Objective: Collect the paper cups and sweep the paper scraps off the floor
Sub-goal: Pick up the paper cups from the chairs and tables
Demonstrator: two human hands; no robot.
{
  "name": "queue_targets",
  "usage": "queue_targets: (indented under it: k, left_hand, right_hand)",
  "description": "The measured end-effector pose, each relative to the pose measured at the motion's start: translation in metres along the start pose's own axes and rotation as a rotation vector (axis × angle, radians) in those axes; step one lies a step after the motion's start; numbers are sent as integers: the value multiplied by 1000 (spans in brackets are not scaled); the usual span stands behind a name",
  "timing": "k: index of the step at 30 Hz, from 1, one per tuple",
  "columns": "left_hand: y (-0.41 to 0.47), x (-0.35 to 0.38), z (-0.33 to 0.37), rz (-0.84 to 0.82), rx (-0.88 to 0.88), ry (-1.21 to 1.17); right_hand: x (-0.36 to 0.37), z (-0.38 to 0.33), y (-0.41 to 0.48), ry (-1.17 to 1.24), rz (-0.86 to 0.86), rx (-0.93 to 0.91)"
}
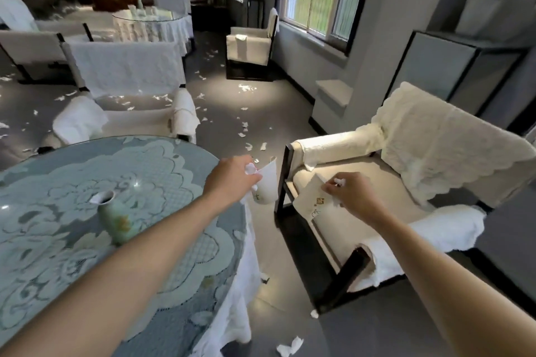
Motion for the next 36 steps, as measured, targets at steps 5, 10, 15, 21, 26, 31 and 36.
queue_targets:
  k: [5, 10, 15, 21, 26, 31, 36]
  left_hand:
    - [86, -17, -2, 26, -63, 36]
    - [151, -30, -24, 80, -137, 109]
    - [224, -30, -64, 174, -240, 148]
    - [331, -34, -122, 268, -414, 241]
    - [421, -60, -140, 326, -526, 308]
    - [514, -77, -159, 346, -504, 328]
    - [617, -72, -198, 316, -511, 277]
  right_hand:
    - [-12, -32, 97, 7, -51, -70]
    - [2, -69, 186, 48, -105, -141]
    - [44, -95, 301, 65, -228, -204]
    - [101, -141, 476, 60, -374, -321]
    - [123, -183, 584, 49, -485, -388]
    - [139, -216, 682, 117, -519, -391]
    - [167, -228, 777, 150, -516, -320]
Point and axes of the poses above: each hand's wrist, its own y-axis towards the middle knuckle, its own x-axis out of the palm, z = x × y, the point moved 6 cm from there along y, towards the middle knuckle, and after that the axes turned 6 degrees about x, right-handed, at the moved point
